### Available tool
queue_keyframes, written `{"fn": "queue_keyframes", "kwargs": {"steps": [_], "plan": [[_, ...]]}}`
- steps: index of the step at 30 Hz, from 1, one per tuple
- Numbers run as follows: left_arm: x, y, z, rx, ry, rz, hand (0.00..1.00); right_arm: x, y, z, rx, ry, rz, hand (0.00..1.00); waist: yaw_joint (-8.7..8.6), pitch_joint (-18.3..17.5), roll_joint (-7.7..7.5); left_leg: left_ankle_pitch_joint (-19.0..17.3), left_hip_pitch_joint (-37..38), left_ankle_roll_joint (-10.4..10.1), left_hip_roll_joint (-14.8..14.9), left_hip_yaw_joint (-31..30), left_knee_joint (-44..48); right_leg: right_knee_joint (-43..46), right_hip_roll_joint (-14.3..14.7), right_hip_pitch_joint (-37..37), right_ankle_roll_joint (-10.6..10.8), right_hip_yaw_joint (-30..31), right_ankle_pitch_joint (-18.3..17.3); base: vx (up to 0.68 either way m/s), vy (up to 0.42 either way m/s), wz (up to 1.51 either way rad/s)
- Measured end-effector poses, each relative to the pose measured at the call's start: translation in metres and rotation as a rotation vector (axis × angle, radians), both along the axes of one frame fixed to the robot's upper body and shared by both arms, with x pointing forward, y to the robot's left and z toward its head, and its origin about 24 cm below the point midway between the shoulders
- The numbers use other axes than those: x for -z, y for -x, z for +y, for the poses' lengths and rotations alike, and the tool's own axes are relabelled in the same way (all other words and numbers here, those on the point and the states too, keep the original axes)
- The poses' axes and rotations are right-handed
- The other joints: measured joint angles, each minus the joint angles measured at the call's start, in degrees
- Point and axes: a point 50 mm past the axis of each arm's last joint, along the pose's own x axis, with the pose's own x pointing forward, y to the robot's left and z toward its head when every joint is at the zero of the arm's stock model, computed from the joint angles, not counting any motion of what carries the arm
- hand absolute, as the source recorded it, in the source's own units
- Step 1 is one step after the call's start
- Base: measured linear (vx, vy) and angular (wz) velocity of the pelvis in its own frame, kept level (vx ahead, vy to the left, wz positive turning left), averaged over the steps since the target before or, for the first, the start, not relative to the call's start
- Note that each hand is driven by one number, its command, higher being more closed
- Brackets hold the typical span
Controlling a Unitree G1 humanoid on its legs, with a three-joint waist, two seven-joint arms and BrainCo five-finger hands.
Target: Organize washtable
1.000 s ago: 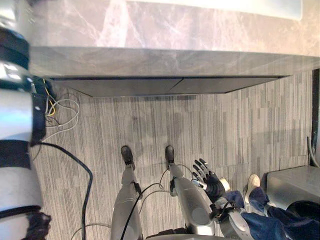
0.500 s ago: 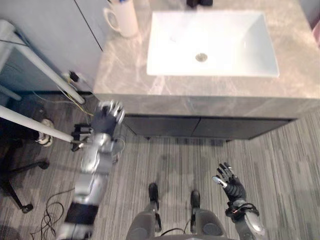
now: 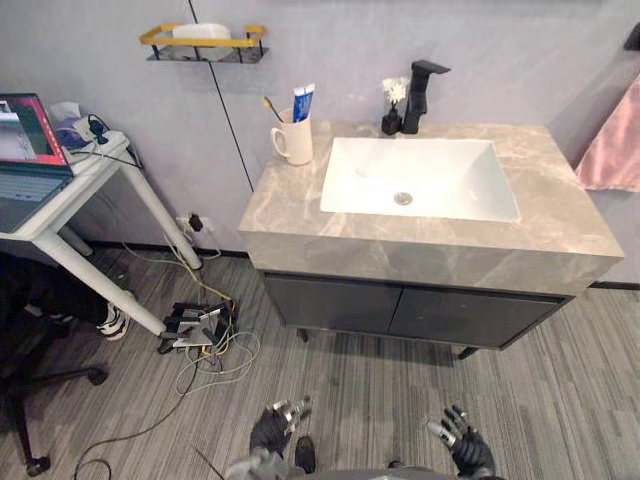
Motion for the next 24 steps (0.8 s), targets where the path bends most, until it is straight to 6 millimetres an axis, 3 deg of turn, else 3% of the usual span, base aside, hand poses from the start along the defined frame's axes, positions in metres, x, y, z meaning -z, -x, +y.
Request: {"fn": "queue_keyframes", "kwargs": {"steps": [6, 9, 10, 11, 13, 14, 15, 16, 17, 18, 19, 20, 21, 22, 24], "plan": [[0.001, -0.007, -0.003, 0.075, -0.091, 0.001, 0.0, -0.002, -0.011, -0.001, 0.02, 0.018, -0.023, 0.0, -0.18, -0.3, 0.22, -0.88, -0.42, 0.03, 0.8, 5.31, 0.03, 0.14, 0.86, -3.35, 0.22, 6.84, 0.14, 0.01, 0.006, -0.47], [-0.006, -0.025, -0.006, 0.154, -0.138, -0.069, 0.0, -0.011, -0.024, -0.005, 0.045, 0.034, -0.085, 0.0, -1.17, -0.07, -0.1, -1.47, -1.45, 0.18, 1.01, 12.31, 0.37, 0.89, 1.42, -8.51, 1.98, 14.64, 2.64, 0.02, 0.026, -1.28], [-0.015, -0.041, -0.005, 0.168, -0.17, -0.133, 0.0, -0.019, -0.039, -0.005, 0.065, 0.033, -0.157, 0.0, -2.0, 0.22, -0.49, -1.87, -2.13, 0.64, 1.09, 18.15, 0.46, -0.05, 1.92, -11.59, 3.06, 19.19, 4.64, 0.02, 0.047, -1.8], [-0.018, -0.047, -0.003, 0.172, -0.188, -0.159, 0.0, -0.023, -0.044, -0.005, 0.068, 0.034, -0.182, 0.0, -2.29, 0.59, -0.75, -1.96, -2.06, 1.07, 1.13, 20.29, 0.46, -1.26, 1.73, -11.65, 3.64, 19.89, 5.53, 0.01, 0.073, -1.99], [-0.032, -0.071, 0.003, 0.19, -0.239, -0.253, 0.0, -0.034, -0.055, -0.005, 0.084, 0.031, -0.256, 0.0, -3.39, 1.73, -1.76, -3.29, -1.15, 1.99, 1.58, 26.64, 1.13, -2.82, -0.73, -12.85, 0.13, 12.46, 3.56, -0.01, 0.067, -1.51], [-0.041, -0.086, 0.011, 0.176, -0.284, -0.303, 0.0, -0.038, -0.059, -0.002, 0.077, 0.024, -0.285, 0.0, -3.43, 2.65, -2.44, -5.77, -1.29, 2.53, 3.36, 30.37, 4.61, -2.66, -1.46, -12.75, -3.45, 6.32, 0.7, 0.0, 0.025, -1.54], [-0.046, -0.093, 0.017, 0.151, -0.31, -0.331, 0.0, -0.041, -0.064, 0.0, 0.072, 0.019, -0.308, 0.0, -3.03, 3.41, -2.05, -7.21, -1.09, 2.66, 5.45, 33.72, 6.1, 2.79, -2.3, -14.67, -3.88, 0.35, -0.05, 0.08, 0.02, -1.95], [-0.052, -0.096, 0.027, 0.108, -0.329, -0.352, 0.0, -0.043, -0.068, 0.003, 0.07, 0.01, -0.325, 0.0, -3.34, 3.17, -3.95, -9.35, 0.46, 1.68, 6.78, 37.69, 9.14, 13.37, -4.42, -16.37, -5.25, -7.58, 0.41, 0.1, -0.002, -1.96], [-0.057, -0.099, 0.032, 0.079, -0.336, -0.372, 0.0, -0.045, -0.071, 0.005, 0.061, 0.008, -0.339, 0.0, -3.33, 2.64, -6.53, -12.45, 0.67, 0.5, 7.31, 40.28, 14.3, 16.33, -5.52, -16.58, -8.11, -11.71, 3.59, 0.12, -0.011, -2.08], [-0.058, -0.099, 0.035, 0.043, -0.336, -0.371, 0.0, -0.048, -0.08, 0.009, 0.022, 0.008, -0.367, 0.0, -3.34, 2.85, -6.51, -14.72, -0.14, 1.68, 8.74, 42.46, 18.53, 14.79, -4.93, -16.99, -10.76, -14.59, 5.19, -0.04, -0.034, -2.23], [-0.059, -0.102, 0.03, -0.008, -0.302, -0.375, 0.0, -0.058, -0.094, 0.004, -0.013, 0.039, -0.426, 0.0, -2.67, 2.58, -3.49, -15.37, -1.59, 2.16, 9.11, 44.71, 16.42, 7.88, -1.51, -15.99, -11.17, -14.42, 7.78, -0.1, -0.023, -2.23], [-0.06, -0.102, 0.025, -0.036, -0.277, -0.382, 0.0, -0.06, -0.101, 0.003, -0.022, 0.043, -0.443, 0.0, -1.67, 2.87, -2.54, -15.83, -0.57, 1.86, 9.63, 48.8, 15.33, 13.02, -2.31, -16.79, -11.86, -17.72, 4.09, -0.09, 0.032, -2.44], [-0.061, -0.102, 0.026, -0.091, -0.261, -0.381, 0.0, -0.062, -0.11, 0.007, -0.038, 0.036, -0.453, 0.0, -1.69, 2.48, -3.57, -15.78, 0.66, 1.76, 9.28, 54.51, 15.67, 19.21, -4.97, -15.08, -8.34, -23.53, -1.74, 0.05, 0.028, -2.37], [-0.059, -0.1, 0.03, -0.119, -0.256, -0.368, 0.0, -0.062, -0.114, 0.017, -0.064, 0.01, -0.461, 0.0, -1.54, 2.44, -4.39, -15.94, 1.17, 1.68, 8.46, 58.43, 16.19, 13.02, -4.31, -11.3, -4.07, -24.33, -2.0, 0.09, -0.019, -2.04], [-0.058, -0.101, 0.03, -0.159, -0.236, -0.348, 0.0, -0.062, -0.114, 0.027, -0.08, -0.019, -0.466, 0.0, -1.88, 2.71, -4.76, -16.18, 1.49, 1.73, 9.02, 62.24, 17.98, 3.32, -1.44, -8.9, -3.13, -22.21, 0.48, 0.05, -0.142, -1.2]]}}
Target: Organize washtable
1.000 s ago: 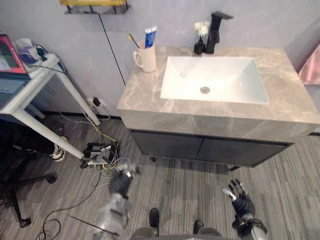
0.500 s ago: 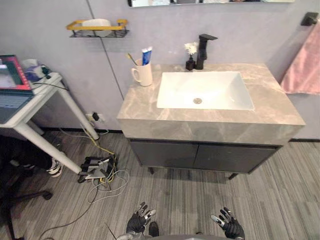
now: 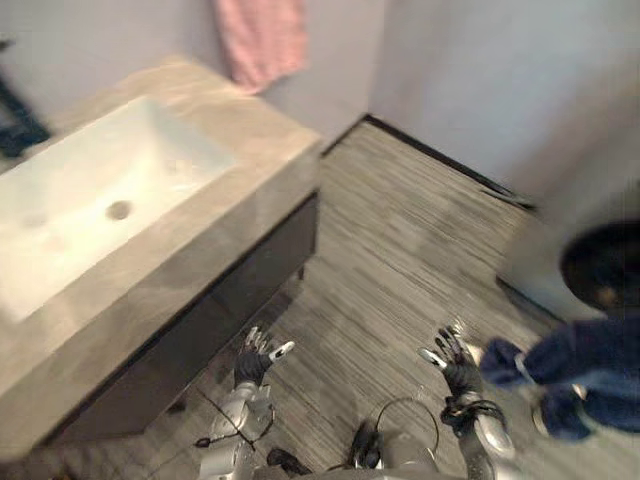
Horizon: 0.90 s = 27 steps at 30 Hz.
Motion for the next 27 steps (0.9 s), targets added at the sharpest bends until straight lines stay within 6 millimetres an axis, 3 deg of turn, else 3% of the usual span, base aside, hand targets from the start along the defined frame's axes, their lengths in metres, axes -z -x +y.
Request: {"fn": "queue_keyframes", "kwargs": {"steps": [2, 3, 6, 8, 9, 10, 11, 12, 13, 14, 16, 17, 18, 19, 20, 21, 22, 24, 25, 27], "plan": [[0.002, 0.001, -0.005, 0.003, 0.013, 0.013, 0.0, 0.007, 0.014, -0.002, 0.013, 0.004, 0.041, 0.0, -0.25, 0.16, 0.11, -0.9, 1.18, 0.3, 2.8, 1.33, 4.66, -3.97, 1.89, 2.49, -0.71, 2.37, 1.65, 0.0, -0.092, -0.69], [0.005, 0.002, -0.008, -0.001, 0.02, 0.028, 0.0, 0.01, 0.025, -0.008, 0.04, 0.012, 0.067, 0.0, -0.17, 0.28, 0.5, -1.78, 2.72, -0.82, 4.9, 2.21, 7.27, -4.6, 2.97, 4.11, -1.0, 3.27, 1.82, -0.01, 0.015, -0.43], [0.008, 0.003, -0.018, 0.018, 0.032, 0.045, 0.0, 0.014, 0.039, -0.023, 0.129, 0.022, 0.102, 0.0, -1.59, 0.29, 0.62, -2.01, 4.78, -1.14, 7.0, 3.2, 9.42, -5.44, 4.45, 6.25, -1.31, 5.13, 1.65, -0.03, 0.026, -0.44], [0.007, 0.002, -0.022, 0.028, 0.039, 0.04, 0.0, 0.014, 0.042, -0.032, 0.195, 0.004, 0.102, 0.0, -1.57, 0.32, 0.61, -1.98, 6.41, -1.14, 7.83, 3.41, 11.32, -5.57, 5.3, 6.22, -1.4, 7.8, 1.58, -0.05, 0.039, -0.71], [0.005, 0.002, -0.024, 0.015, 0.05, 0.034, 0.0, 0.013, 0.04, -0.033, 0.212, -0.007, 0.096, 0.0, -1.46, 0.32, 0.58, -1.98, 7.05, -1.12, 9.03, 1.26, 14.13, -5.56, 5.97, 6.41, -1.6, 10.64, 1.46, -0.05, 0.021, -1.34], [0.005, 0.009, -0.019, -0.029, 0.052, 0.042, 0.0, 0.008, 0.035, -0.03, 0.204, -0.023, 0.066, 0.0, -1.16, 0.67, 1.07, -1.66, 7.28, -0.59, 11.0, -5.53, 19.42, -5.17, 7.26, 7.12, -1.98, 15.01, 1.21, -0.04, 0.019, -1.91], [0.005, 0.015, -0.011, -0.08, 0.054, 0.049, 0.0, 0.004, 0.03, -0.024, 0.188, -0.041, 0.041, 0.0, -0.91, 1.14, 1.44, -0.64, 5.64, 1.94, 12.11, -14.8, 25.03, -4.51, 7.74, 7.88, -2.41, 19.1, 1.04, -0.03, 0.072, -2.21], [0.005, 0.021, -0.007, -0.114, 0.057, 0.052, 0.0, 0.002, 0.025, -0.02, 0.173, -0.052, 0.027, 0.0, -0.27, 1.77, 1.74, -1.79, 3.04, 2.57, 10.42, -26.52, 27.6, -3.6, 7.84, 7.93, -2.65, 23.13, 0.89, 0.0, 0.155, -2.46], [0.003, 0.024, -0.004, -0.148, 0.057, 0.041, 0.0, 0.003, 0.022, -0.015, 0.157, -0.063, 0.025, 0.0, 0.87, 1.81, 2.57, -5.02, 0.56, 2.11, 6.29, -41.22, 28.21, -2.52, 8.57, 7.25, -2.82, 28.9, 0.76, 0.01, 0.186, -2.24], [0.0, 0.025, -0.003, -0.156, 0.055, 0.029, 0.0, 0.003, 0.02, -0.013, 0.149, -0.067, 0.026, 0.0, 1.38, 1.87, 2.8, -6.31, -0.52, 2.39, 3.94, -47.19, 28.29, -1.75, 9.17, 6.62, -2.89, 32.12, 0.69, 0.02, 0.202, -2.51], [-0.012, 0.027, 0.006, -0.194, 0.03, -0.034, 0.0, 0.003, 0.012, -0.002, 0.097, -0.084, 0.018, 0.0, 3.05, 1.78, 2.78, -9.35, -4.84, 2.3, -1.74, -66.4, 26.68, 1.34, 11.3, 3.17, -3.37, 42.77, -0.47, -0.01, 0.213, -2.44], [-0.015, 0.027, 0.007, -0.199, 0.027, -0.05, 0.0, 0.002, 0.011, -0.001, 0.086, -0.082, 0.016, 0.0, 3.05, 1.72, 2.83, -9.28, -5.57, 2.21, -2.83, -69.84, 24.94, 2.17, 11.94, 2.13, -2.98, 45.32, -0.74, -0.09, 0.309, -2.69], [-0.018, 0.029, 0.005, -0.211, 0.031, -0.067, 0.0, 0.004, 0.011, -0.003, 0.065, -0.065, 0.024, 0.0, 3.5, 0.97, 4.07, -10.19, -3.86, 0.65, -5.89, -77.17, 21.21, 3.8, 13.74, -0.87, -1.38, 50.72, -1.75, -0.08, 0.259, -2.03], [-0.018, 0.031, 0.006, -0.212, 0.026, -0.063, 0.0, 0.003, 0.01, -0.001, 0.052, -0.064, 0.024, 0.0, 3.27, -0.05, 4.15, -10.65, -4.02, 1.37, -5.73, -78.52, 20.39, 4.62, 14.45, -1.51, -0.04, 52.41, -1.94, 0.02, 0.295, -2.15], [-0.023, 0.027, 0.008, -0.198, 0.009, -0.092, 0.0, 0.004, 0.011, 0.002, 0.052, -0.074, 0.026, 0.0, 2.96, 0.27, 3.94, -11.22, -4.67, 1.34, -6.76, -78.43, 22.38, 15.4, 16.69, -5.06, 0.09, 52.88, -3.55, 0.14, 0.162, -0.97], [-0.025, 0.025, 0.009, -0.187, 0.001, -0.105, 0.0, 0.005, 0.013, 0.004, 0.057, -0.084, 0.032, 0.0, 2.45, 0.17, 2.6, -11.1, -5.31, 1.17, -8.74, -78.74, 24.52, 15.81, 16.23, -4.24, -1.2, 52.93, -5.39, 0.23, 0.188, -1.14], [-0.028, 0.024, 0.007, -0.18, 0.0, -0.12, 0.0, 0.003, 0.011, 0.007, 0.056, -0.095, 0.022, 0.0, 2.35, 0.39, 0.83, -12.29, -6.9, 0.6, -11.6, -81.63, 29.92, 12.55, 13.67, -2.11, 0.66, 55.48, -7.81, 0.12, 0.167, -0.96], [-0.031, 0.022, -0.011, -0.11, 0.034, -0.14, 0.0, -0.001, 0.014, 0.002, 0.081, -0.096, 0.001, 0.0, 2.57, -0.42, 3.58, -17.65, -4.19, -2.56, -11.13, -83.77, 25.76, 12.21, 15.01, -2.22, 2.31, 60.06, -6.96, 0.02, 0.298, -1.33], [-0.035, 0.019, -0.02, -0.083, 0.055, -0.164, 0.0, -0.006, 0.013, 0.002, 0.082, -0.096, -0.021, 0.0, 2.4, -0.98, 4.13, -18.59, -2.52, -1.44, -11.34, -80.76, 21.85, 12.77, 15.47, -3.3, 3.29, 62.3, -6.49, 0.03, 0.33, -1.15], [-0.044, 0.014, -0.025, -0.076, 0.072, -0.203, 0.0, -0.015, 0.016, 0.006, 0.074, -0.106, -0.053, 0.0, 2.02, -1.12, 4.41, -17.99, -1.42, -2.47, -12.3, -73.91, 21.76, 12.68, 15.43, -3.86, 4.88, 65.72, -3.72, 0.02, 0.256, -1.23]]}}
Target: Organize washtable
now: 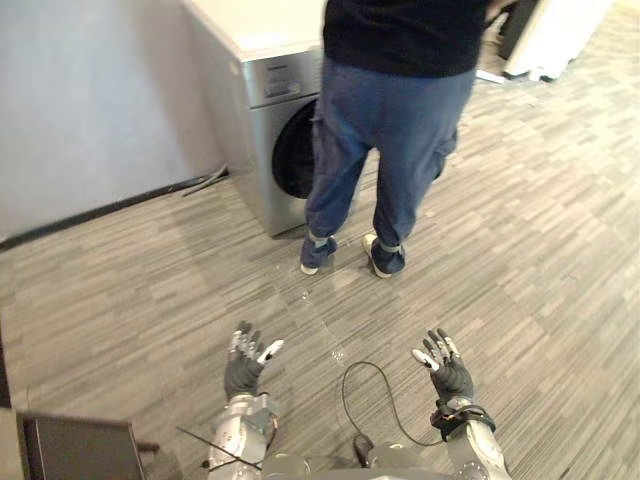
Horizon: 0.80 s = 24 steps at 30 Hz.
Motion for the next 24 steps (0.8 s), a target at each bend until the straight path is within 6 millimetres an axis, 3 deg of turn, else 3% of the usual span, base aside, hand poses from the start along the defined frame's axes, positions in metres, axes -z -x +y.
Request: {"fn": "queue_keyframes", "kwargs": {"steps": [1, 2, 3, 4, 5, 7, 8, 9, 10, 11, 12, 13, 14, 15, 16, 18, 19, 20, 22, 24], "plan": [[-0.002, -0.001, 0.0, -0.001, 0.002, -0.011, 0.0, -0.003, 0.001, 0.001, 0.001, 0.0, -0.014, 0.0, -0.08, -0.07, -0.1, 0.96, -0.72, -1.73, -0.93, 2.36, 1.94, 0.0, -1.24, 0.08, -0.01, 1.26, 0.32, -0.05, 0.29, -1.53], [-0.006, -0.006, 0.0, 0.007, -0.006, -0.034, 0.0, -0.011, -0.003, 0.004, 0.013, -0.014, -0.053, 0.0, -0.04, 0.79, -2.56, 1.73, -5.33, -2.48, -2.6, 5.97, 10.34, -0.72, -4.69, 0.17, 0.46, 6.08, 0.65, -0.14, 0.262, -1.11], [-0.012, -0.013, -0.006, 0.039, -0.004, -0.07, 0.0, -0.011, -0.003, 0.0, 0.049, -0.022, -0.055, 0.0, -0.34, 0.5, -1.69, -0.63, -8.46, 1.06, 0.64, 6.89, 10.93, -2.16, -4.97, -0.19, 2.18, 6.8, 2.33, -0.15, 0.235, -1.39], [-0.018, -0.016, -0.009, 0.047, -0.002, -0.104, 0.0, -0.008, -0.002, 0.001, 0.059, -0.046, -0.042, 0.0, 0.14, 0.29, -0.36, -3.69, -6.01, 1.21, 5.22, 11.13, 3.08, -2.24, -3.03, -1.51, 4.42, 6.82, 3.69, -0.12, 0.231, -2.07], [-0.011, -0.009, -0.001, 0.019, -0.017, -0.059, 0.0, -0.007, -0.002, 0.014, -0.012, -0.061, -0.037, 0.0, 0.89, 0.59, -0.91, -2.21, -3.78, 4.14, 4.7, 18.3, 0.85, -4.56, -4.19, -2.01, 6.62, 5.95, 7.7, -0.09, 0.212, -2.17], [-0.007, -0.006, -0.001, 0.017, -0.019, -0.036, 0.0, -0.009, 0.001, 0.02, -0.057, -0.064, -0.046, 0.0, -0.29, 0.64, -0.47, -2.08, -2.4, 3.92, 4.82, 22.81, -0.82, -6.3, -4.82, -2.62, 5.89, 1.52, 11.16, -0.1, 0.233, -1.72], [-0.005, -0.005, 0.0, 0.008, -0.02, -0.023, 0.0, -0.006, 0.007, 0.023, -0.08, -0.06, -0.028, 0.0, -0.76, 0.54, 1.04, -1.37, -0.37, 4.95, 4.22, 28.66, -4.74, -4.88, -5.78, -5.18, 2.67, -14.1, 13.02, -0.09, 0.242, -1.47], [-0.005, -0.005, 0.0, 0.007, -0.02, -0.02, 0.0, -0.006, 0.008, 0.023, -0.082, -0.057, -0.025, 0.0, -1.0, 0.62, 1.36, -1.29, 0.11, 5.0, 3.98, 29.38, -5.58, -4.04, -6.05, -5.53, 1.87, -16.88, 12.9, -0.1, 0.307, -1.83], [-0.001, -0.003, 0.004, -0.011, -0.022, -0.001, 0.0, -0.004, 0.01, 0.023, -0.11, -0.04, -0.013, 0.0, -1.76, 0.93, 3.2, -0.39, 1.3, 3.54, 3.95, 33.54, -6.67, 1.83, -6.02, -6.1, -3.05, -29.65, 9.79, -0.08, 0.226, -1.11], [0.001, -0.002, 0.008, -0.028, -0.027, 0.01, 0.0, -0.004, 0.009, 0.027, -0.132, -0.038, -0.014, 0.0, -2.12, 1.05, 3.01, 1.05, -0.44, 0.84, 3.95, 35.31, -3.11, 4.52, -7.5, -6.1, -7.03, -35.77, 7.04, -0.14, 0.284, -1.5], [-0.002, -0.008, 0.024, -0.068, -0.061, -0.005, 0.0, -0.006, -0.001, 0.036, -0.158, -0.052, -0.041, 0.0, -2.56, 1.86, -2.79, 3.26, -10.32, -0.66, 4.83, 35.84, 13.6, 4.23, -14.79, -8.3, -7.89, -40.3, 4.73, -0.22, 0.184, -1.17], [-0.006, -0.017, 0.026, -0.065, -0.065, -0.03, 0.0, -0.006, -0.011, 0.034, -0.16, -0.049, -0.056, 0.0, -2.28, 2.61, -0.68, 2.85, -14.59, 3.44, 10.06, 30.94, 8.21, 9.68, -15.48, -12.04, -4.8, -43.3, -0.07, -0.14, 0.234, -1.54], [-0.004, -0.018, 0.03, -0.102, -0.05, -0.014, 0.0, 0.002, -0.019, 0.032, -0.186, -0.035, -0.023, 0.0, -1.59, 4.4, -1.33, 2.95, -11.17, 5.29, 11.21, 35.27, 3.62, 16.65, -17.41, -12.45, -3.21, -46.15, -4.11, -0.03, 0.183, -1.55], [0.003, -0.01, 0.034, -0.129, -0.041, 0.028, 0.0, 0.008, -0.016, 0.032, -0.202, -0.034, 0.015, 0.0, -1.44, 4.57, -1.26, 3.96, -7.74, 4.59, 10.72, 38.71, -0.08, 16.74, -17.86, -9.91, -3.98, -48.5, -5.33, 0.11, 0.205, -1.57], [0.007, -0.003, 0.033, -0.135, -0.032, 0.053, 0.0, 0.012, -0.012, 0.028, -0.208, -0.023, 0.033, 0.0, -1.81, 4.26, -0.07, 5.24, -4.47, 5.25, 9.86, 40.86, -4.53, 15.17, -17.42, -5.78, -4.56, -51.12, -6.09, 0.05, 0.12, -1.14], [0.009, -0.001, 0.036, -0.141, -0.037, 0.06, 0.0, 0.016, -0.007, 0.03, -0.218, -0.026, 0.051, 0.0, -1.73, 2.62, -0.87, 7.39, -2.15, 5.46, 6.95, 45.27, -10.75, 7.64, -17.2, -1.5, -3.87, -50.52, -5.4, 0.01, 0.08, -1.06], [0.01, -0.002, 0.036, -0.138, -0.034, 0.066, 0.0, 0.016, -0.007, 0.03, -0.224, -0.027, 0.049, 0.0, -1.75, 2.06, -1.58, 7.57, -2.02, 5.6, 6.57, 47.49, -11.9, 1.92, -16.26, 0.18, -1.94, -48.9, -3.1, 0.0, 0.037, -1.06], [0.011, -0.003, 0.034, -0.132, -0.029, 0.072, 0.0, 0.015, -0.009, 0.03, -0.226, -0.027, 0.046, 0.0, -1.82, 2.24, -0.8, 7.7, -2.05, 5.41, 7.15, 48.2, -11.9, -0.26, -15.38, 0.51, -2.36, -48.75, -1.24, 0.03, 0.002, -0.92], [0.014, -0.004, 0.028, -0.112, -0.012, 0.075, 0.0, 0.018, -0.005, 0.029, -0.221, -0.03, 0.063, 0.0, -2.46, 2.17, -0.59, 7.96, -1.5, 5.61, 8.15, 49.54, -10.26, -6.57, -13.43, 3.4, -1.92, -46.19, 2.73, 0.06, 0.005, -0.72], [0.019, -0.002, 0.027, -0.11, 0.0, 0.099, 0.0, 0.022, 0.003, 0.027, -0.213, -0.029, 0.087, 0.0, -2.38, 2.14, -0.67, 8.41, -0.82, 5.39, 9.39, 49.6, -5.04, -9.58, -13.26, 6.65, -1.89, -44.38, 4.1, 0.12, 0.005, -0.54]]}}
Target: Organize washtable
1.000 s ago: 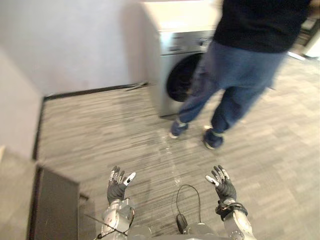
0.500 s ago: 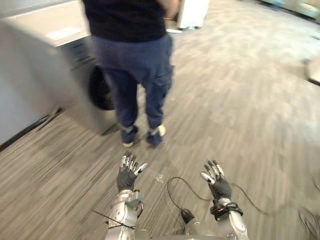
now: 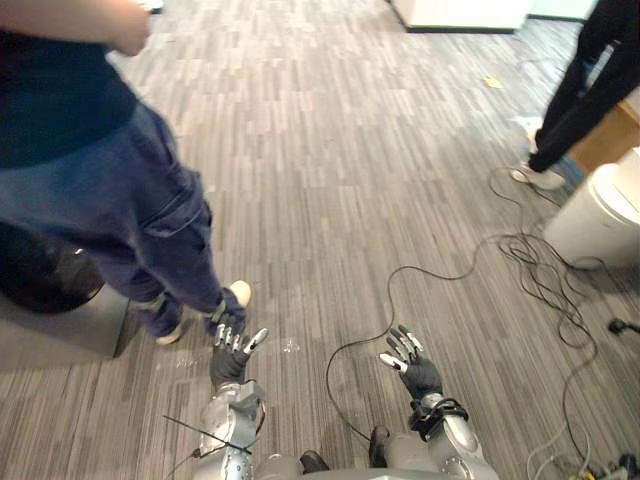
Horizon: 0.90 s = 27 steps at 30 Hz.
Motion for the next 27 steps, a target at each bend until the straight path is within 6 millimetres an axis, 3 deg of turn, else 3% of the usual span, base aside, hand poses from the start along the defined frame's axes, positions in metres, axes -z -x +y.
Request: {"fn": "queue_keyframes", "kwargs": {"steps": [1, 2, 3, 4, 7, 8, 12, 17, 18, 27], "plan": [[0.001, 0.0, -0.003, 0.012, 0.005, 0.004, 0.0, 0.001, 0.003, 0.0, 0.009, -0.008, 0.01, 0.0, -0.16, 0.19, -0.84, 2.51, -1.97, -0.97, 1.58, -1.35, 8.53, -1.14, -1.59, 1.97, 0.12, 0.83, 0.33, 0.1, 0.032, -0.38], [0.001, 0.0, -0.004, 0.019, 0.008, 0.003, 0.0, 0.003, 0.004, 0.0, 0.012, -0.012, 0.016, 0.0, -0.03, 0.64, -2.22, 0.75, -3.81, -0.15, 1.78, -2.85, 10.58, -0.97, -2.81, 2.12, 0.3, 1.72, 0.41, 0.05, 0.063, -0.42], [0.001, 0.001, -0.007, 0.041, 0.011, -0.004, 0.0, 0.006, 0.006, -0.001, 0.021, -0.013, 0.031, 0.0, 0.4, -0.06, -1.26, 0.93, -5.38, -0.12, 2.06, -9.23, 3.41, 0.35, -3.07, 1.11, 0.94, 3.3, 0.09, 0.01, 0.064, -0.5], [0.002, 0.003, -0.008, 0.044, 0.015, -0.001, 0.0, 0.006, 0.007, -0.002, 0.018, -0.008, 0.034, 0.0, 0.69, 0.02, -0.48, 2.95, -5.41, -2.33, 2.49, -13.56, 0.32, 0.96, -2.1, 0.46, 1.47, 4.48, -0.43, 0.04, 0.133, -0.71], [0.006, 0.008, -0.006, 0.047, 0.011, 0.027, 0.0, 0.012, 0.011, 0.005, 0.004, -0.024, 0.065, 0.0, 0.03, -0.01, -1.02, 2.81, -6.08, -2.38, -1.59, -19.6, -0.87, -2.7, -2.67, 0.11, 3.16, 8.08, 0.5, 0.08, 0.137, -0.02], [0.008, 0.011, -0.005, 0.044, 0.009, 0.038, 0.0, 0.016, 0.014, 0.004, 0.011, -0.024, 0.091, 0.0, 0.49, -0.02, -1.01, 3.22, -5.85, -1.69, -2.78, -22.54, -1.37, -4.76, -2.88, 1.96, 2.71, 8.07, 1.46, 0.06, 0.096, 0.16], [0.008, 0.011, -0.003, 0.06, -0.014, 0.04, 0.0, 0.011, 0.003, -0.008, 0.069, -0.03, 0.053, 0.0, 0.47, -0.34, -0.94, 6.28, -3.13, -0.9, -5.56, -22.8, -10.65, -8.36, -3.34, 2.25, 0.54, 9.46, 3.89, 0.01, 0.022, 0.06], [0.008, 0.011, 0.0, 0.068, -0.034, 0.041, 0.0, 0.012, 0.001, -0.011, 0.059, -0.011, 0.054, 0.0, 0.44, -1.67, -0.23, 8.48, -3.08, -1.69, -5.35, -22.83, -15.05, -8.61, -2.32, -0.08, 0.75, 9.78, 5.23, -0.05, -0.041, -0.1], [0.014, 0.018, 0.004, 0.077, -0.071, 0.083, 0.0, 0.023, 0.01, -0.012, 0.005, 0.045, 0.114, 0.0, 0.76, -6.46, -2.57, 14.66, 0.62, -1.67, -8.23, -23.56, -26.74, -13.46, -2.88, -0.52, 1.15, 11.01, 9.61, -0.01, -0.013, -0.04], [0.016, 0.019, 0.006, 0.075, -0.073, 0.089, 0.0, 0.026, 0.015, -0.015, 0.02, 0.048, 0.132, 0.0, 1.25, -6.47, -2.57, 15.89, 1.1, -1.72, -8.4, -24.55, -28.58, -13.55, -2.91, -0.28, 1.16, 9.13, 9.61, -0.01, -0.007, 0.06]]}}
